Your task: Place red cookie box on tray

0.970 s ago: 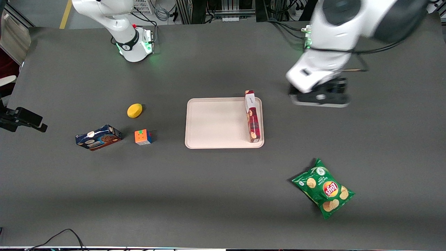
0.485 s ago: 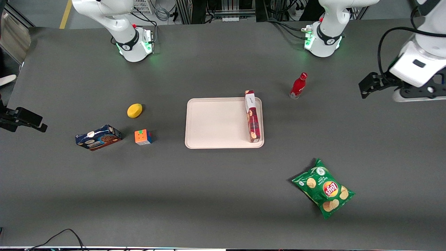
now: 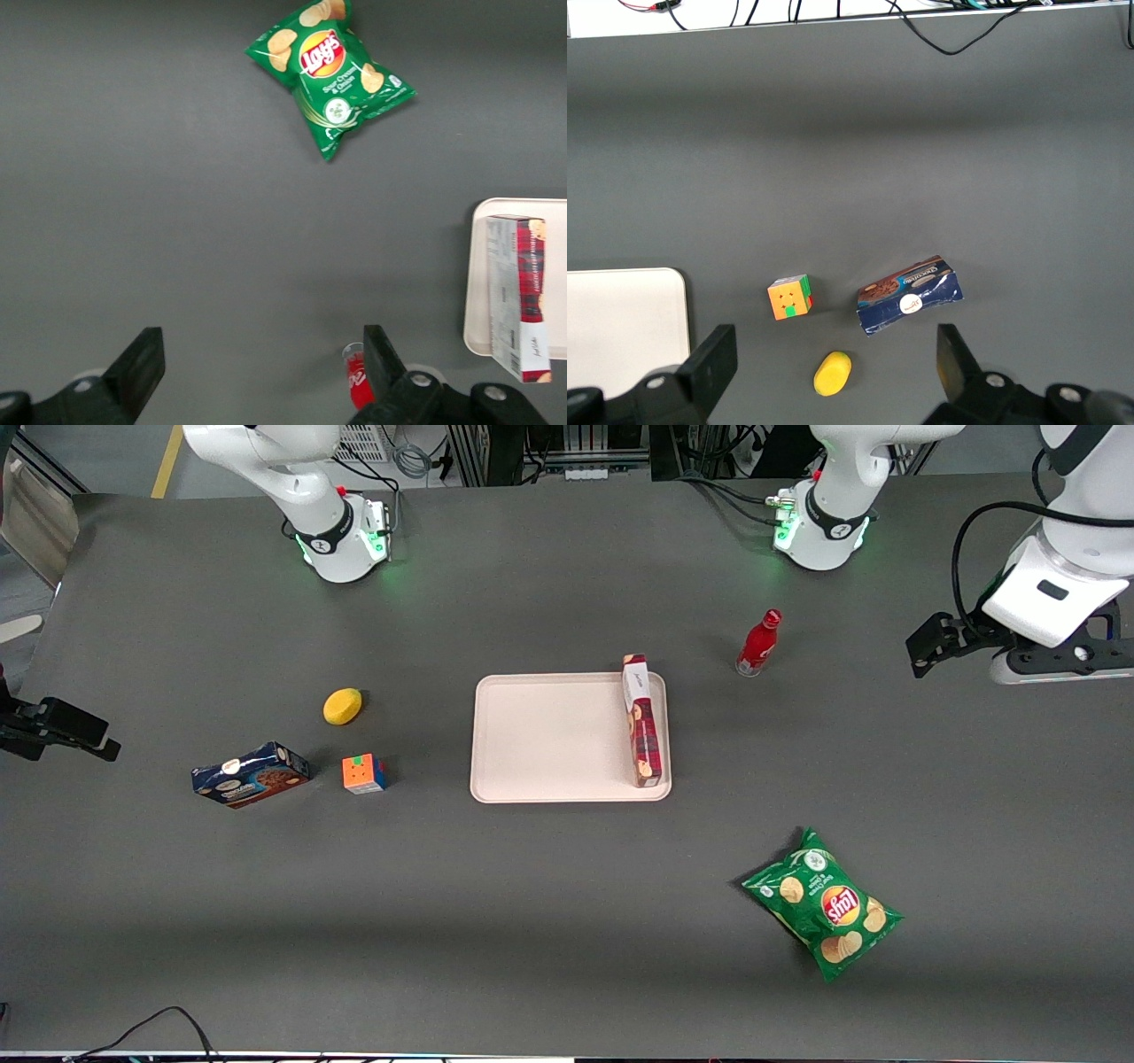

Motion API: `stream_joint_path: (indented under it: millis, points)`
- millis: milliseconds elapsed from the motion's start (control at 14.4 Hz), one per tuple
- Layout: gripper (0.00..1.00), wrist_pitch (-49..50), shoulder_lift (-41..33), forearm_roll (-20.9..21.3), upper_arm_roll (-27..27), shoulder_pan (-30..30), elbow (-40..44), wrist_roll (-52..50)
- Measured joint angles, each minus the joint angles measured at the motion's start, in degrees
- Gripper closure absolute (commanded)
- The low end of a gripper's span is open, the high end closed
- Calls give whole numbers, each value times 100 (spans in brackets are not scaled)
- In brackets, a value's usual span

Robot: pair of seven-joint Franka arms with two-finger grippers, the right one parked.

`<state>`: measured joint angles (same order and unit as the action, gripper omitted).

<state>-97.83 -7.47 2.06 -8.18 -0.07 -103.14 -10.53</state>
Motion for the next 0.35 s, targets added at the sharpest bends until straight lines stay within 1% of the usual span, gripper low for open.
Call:
stream_joint_path:
  millis: [139, 347]
  points:
    - [0, 0, 0, -319, 0, -2, 0, 0]
    - [0, 1, -1, -426, -3, -7, 0, 0]
